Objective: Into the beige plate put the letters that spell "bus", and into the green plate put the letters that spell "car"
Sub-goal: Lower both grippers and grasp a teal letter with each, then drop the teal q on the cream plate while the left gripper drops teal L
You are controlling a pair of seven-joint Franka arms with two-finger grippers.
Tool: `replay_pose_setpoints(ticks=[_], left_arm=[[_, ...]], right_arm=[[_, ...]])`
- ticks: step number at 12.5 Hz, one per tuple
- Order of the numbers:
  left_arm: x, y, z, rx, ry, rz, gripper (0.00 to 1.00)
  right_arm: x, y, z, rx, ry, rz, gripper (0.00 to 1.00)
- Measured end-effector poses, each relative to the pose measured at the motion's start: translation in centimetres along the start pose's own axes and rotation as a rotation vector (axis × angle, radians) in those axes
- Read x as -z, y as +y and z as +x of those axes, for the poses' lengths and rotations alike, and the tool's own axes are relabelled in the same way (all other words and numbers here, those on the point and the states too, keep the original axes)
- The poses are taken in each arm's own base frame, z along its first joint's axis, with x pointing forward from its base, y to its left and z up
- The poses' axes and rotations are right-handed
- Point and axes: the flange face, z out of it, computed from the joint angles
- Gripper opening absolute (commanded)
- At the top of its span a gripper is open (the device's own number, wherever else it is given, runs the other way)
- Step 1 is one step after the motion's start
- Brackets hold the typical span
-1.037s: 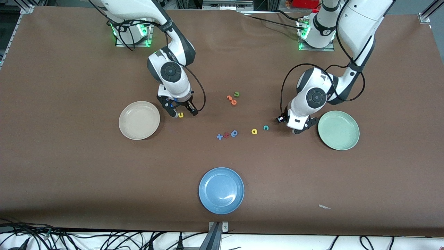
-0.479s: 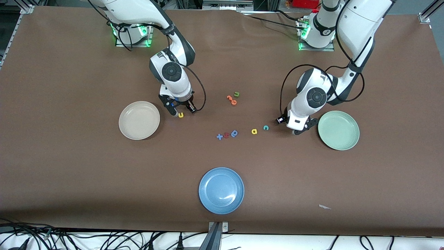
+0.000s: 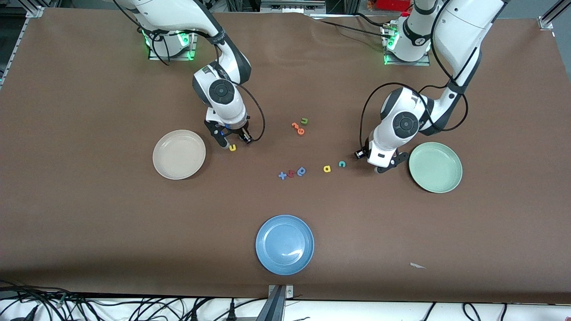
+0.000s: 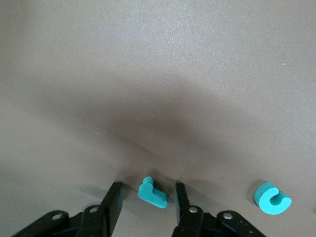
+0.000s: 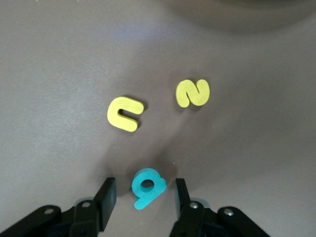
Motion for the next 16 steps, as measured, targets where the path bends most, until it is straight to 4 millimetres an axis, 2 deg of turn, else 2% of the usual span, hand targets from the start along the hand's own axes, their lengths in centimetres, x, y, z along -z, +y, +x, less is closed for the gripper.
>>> replay_pose_setpoints(ticks=[1,2,3,4,8,10,11,14,15,16], left_arm=[[0.1,0.2,0.0,-0.002,0.002,-0.003,0.33],[0.1,0.2,0.0,-0.003,0.002,-0.004,0.28],[0.1,0.2,0.0,-0.002,0.003,-0.004,0.23],[0.2,0.2,0.0,-0.002,0.003,-0.005,0.2],[0.4,0.2,0.4,0.001,0.008,-0.009,0.19],[0.9,0.2,1.1,0.005,0.019,-0.017,0.08],[1.4,0.3,1.4,0.006,0.026,-0.023,0.01],[3.5,0.7,2.2,0.012,0.039,-0.027,0.0],[4.7,0.8,2.9,0.019,0.031,-0.01,0.0],[6.5,0.7,4.0,0.023,0.01,0.022,0.0]], right_arm=[[0.0,0.0,0.0,0.0,0.0,-0.001,0.55],[-0.1,0.1,0.0,0.0,0.0,-0.002,0.49],[-0.1,0.1,0.0,0.0,0.0,-0.002,0.36],[-0.1,0.1,0.0,0.0,0.0,-0.003,0.28],[0.0,0.1,-0.3,0.005,0.0,0.0,0.27],[0.2,-0.1,-0.5,0.012,0.002,-0.007,0.27],[0.9,-0.5,-0.5,0.02,0.002,-0.024,0.27],[5.1,-2.5,-0.2,0.062,0.005,-0.093,0.27],[6.7,-2.7,0.6,0.096,0.008,-0.117,0.27],[7.9,-2.6,2.3,0.145,0.013,-0.133,0.27]])
